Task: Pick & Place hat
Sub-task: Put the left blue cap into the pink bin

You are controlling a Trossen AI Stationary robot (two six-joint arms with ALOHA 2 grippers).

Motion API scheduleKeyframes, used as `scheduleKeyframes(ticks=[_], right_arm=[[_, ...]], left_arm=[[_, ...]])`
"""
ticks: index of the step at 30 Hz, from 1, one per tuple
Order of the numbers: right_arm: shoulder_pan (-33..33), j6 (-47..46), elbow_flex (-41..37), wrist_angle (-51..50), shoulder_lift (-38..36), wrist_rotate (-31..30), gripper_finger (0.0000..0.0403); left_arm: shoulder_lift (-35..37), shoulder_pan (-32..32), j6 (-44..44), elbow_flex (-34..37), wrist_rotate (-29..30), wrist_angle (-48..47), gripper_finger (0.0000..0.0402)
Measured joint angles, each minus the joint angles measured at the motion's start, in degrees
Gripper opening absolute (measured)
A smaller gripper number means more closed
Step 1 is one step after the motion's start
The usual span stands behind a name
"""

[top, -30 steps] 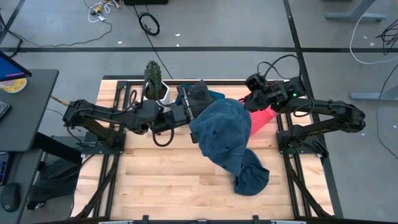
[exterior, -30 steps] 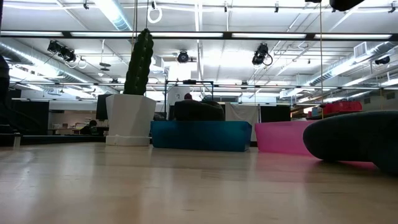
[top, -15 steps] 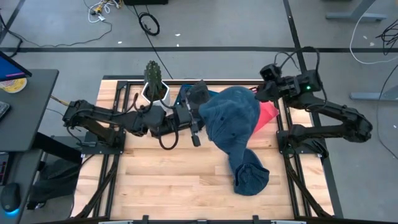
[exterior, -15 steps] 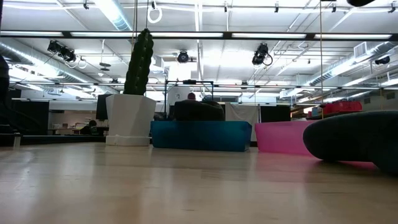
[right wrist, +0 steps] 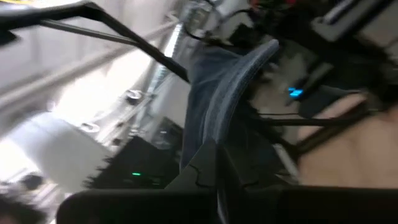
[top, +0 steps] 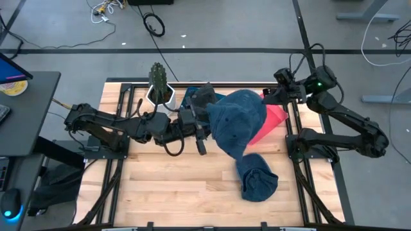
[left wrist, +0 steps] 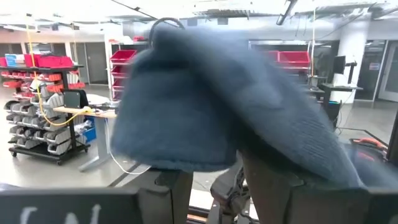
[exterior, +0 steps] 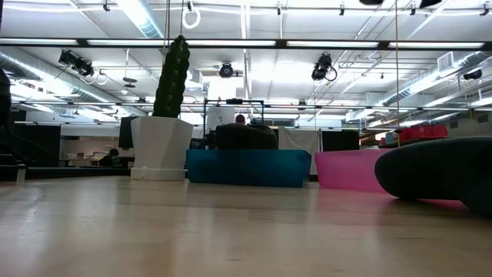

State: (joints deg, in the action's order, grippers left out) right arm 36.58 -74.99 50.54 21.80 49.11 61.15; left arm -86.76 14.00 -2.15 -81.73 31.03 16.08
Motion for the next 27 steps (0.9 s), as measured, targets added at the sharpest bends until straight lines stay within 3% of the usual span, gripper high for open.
scheduleKeyframes(ticks=[8,12,18,27], right_arm=[[4.09,26.98,0.02,-32.17,-2.89,0.58,0.0],[6.88,35.45,0.07,-41.28,-3.56,0.78,0.0],[10.03,38.6,0.07,-44.97,-5.19,0.36,0.0],[12.46,36.03,0.07,-43.31,-7.11,1.41,0.0]], left_arm=[[0.0,-0.02,0.2,0.04,0.04,-0.24,0.0142],[-0.02,-0.02,0.32,0.09,0.07,-0.47,0.0142],[-0.02,-0.02,3.51,0.09,0.07,-1.54,0.0142],[-0.02,0.0,6.1,0.09,-0.09,-2.77,0.0142]])
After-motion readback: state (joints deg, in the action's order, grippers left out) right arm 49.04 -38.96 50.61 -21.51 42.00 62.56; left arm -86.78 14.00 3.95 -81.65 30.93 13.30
